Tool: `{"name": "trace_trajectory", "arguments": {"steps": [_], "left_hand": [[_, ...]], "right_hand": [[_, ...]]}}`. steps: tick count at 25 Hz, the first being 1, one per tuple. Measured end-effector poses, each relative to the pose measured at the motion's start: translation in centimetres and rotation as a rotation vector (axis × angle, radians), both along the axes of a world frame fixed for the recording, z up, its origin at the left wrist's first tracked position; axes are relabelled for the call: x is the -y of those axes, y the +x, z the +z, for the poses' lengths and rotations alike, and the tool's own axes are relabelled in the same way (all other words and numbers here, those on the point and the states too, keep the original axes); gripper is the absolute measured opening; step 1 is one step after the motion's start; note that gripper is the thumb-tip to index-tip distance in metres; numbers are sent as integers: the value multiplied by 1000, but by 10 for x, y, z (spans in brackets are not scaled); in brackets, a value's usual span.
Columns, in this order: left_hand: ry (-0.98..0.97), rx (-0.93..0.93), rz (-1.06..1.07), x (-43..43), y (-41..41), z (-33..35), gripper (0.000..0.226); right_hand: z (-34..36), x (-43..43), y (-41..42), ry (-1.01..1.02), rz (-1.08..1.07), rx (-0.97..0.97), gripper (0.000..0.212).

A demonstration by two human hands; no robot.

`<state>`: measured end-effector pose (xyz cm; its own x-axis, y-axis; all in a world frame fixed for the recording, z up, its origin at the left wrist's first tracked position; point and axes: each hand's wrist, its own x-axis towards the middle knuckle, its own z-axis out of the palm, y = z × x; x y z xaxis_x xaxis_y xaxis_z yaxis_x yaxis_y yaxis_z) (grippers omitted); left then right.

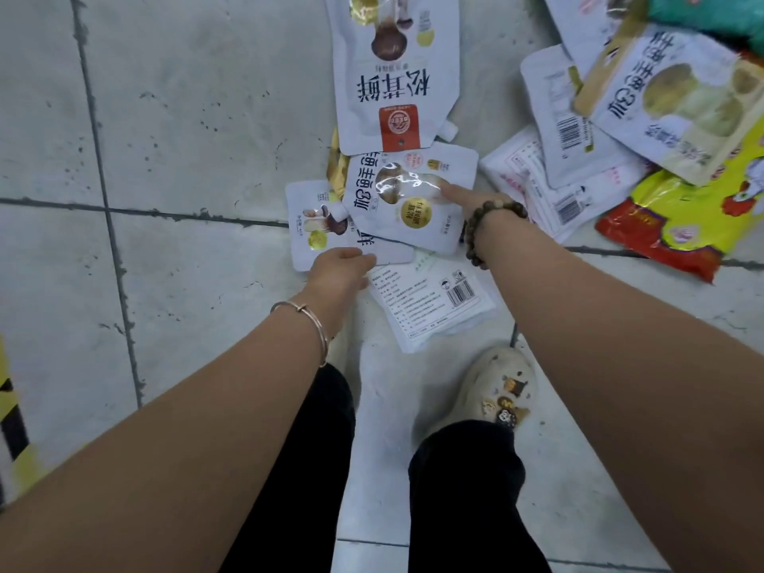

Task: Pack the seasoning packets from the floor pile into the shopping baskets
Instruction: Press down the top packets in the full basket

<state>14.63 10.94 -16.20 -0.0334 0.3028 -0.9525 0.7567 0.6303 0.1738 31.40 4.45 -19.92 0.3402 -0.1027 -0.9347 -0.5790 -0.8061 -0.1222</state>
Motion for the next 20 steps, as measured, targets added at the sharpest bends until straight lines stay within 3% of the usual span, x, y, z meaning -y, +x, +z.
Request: {"name": "trace_trajectory", "arguments": {"steps": [3, 5, 8, 10, 15, 20], "left_hand": [[-55, 46, 138, 3, 6, -16, 33], [-62, 60, 237, 3, 7, -20, 20], [-88, 79, 383, 4, 4, -20, 12], [-145, 130, 464, 9, 2, -13, 16], [-297, 320, 788, 34, -3, 13, 34], [-140, 303, 973, 28, -23, 18, 45]], "right_hand": [[-15, -6, -5, 21, 48, 4, 37], [-19, -7, -5, 94, -9, 57, 46], [-14, 1, -9, 203, -114, 117, 35], [-2, 17, -20, 180, -181, 116, 25], [39, 57, -77, 241, -509, -84, 27], [61, 46, -103, 345, -394, -134, 18]]}}
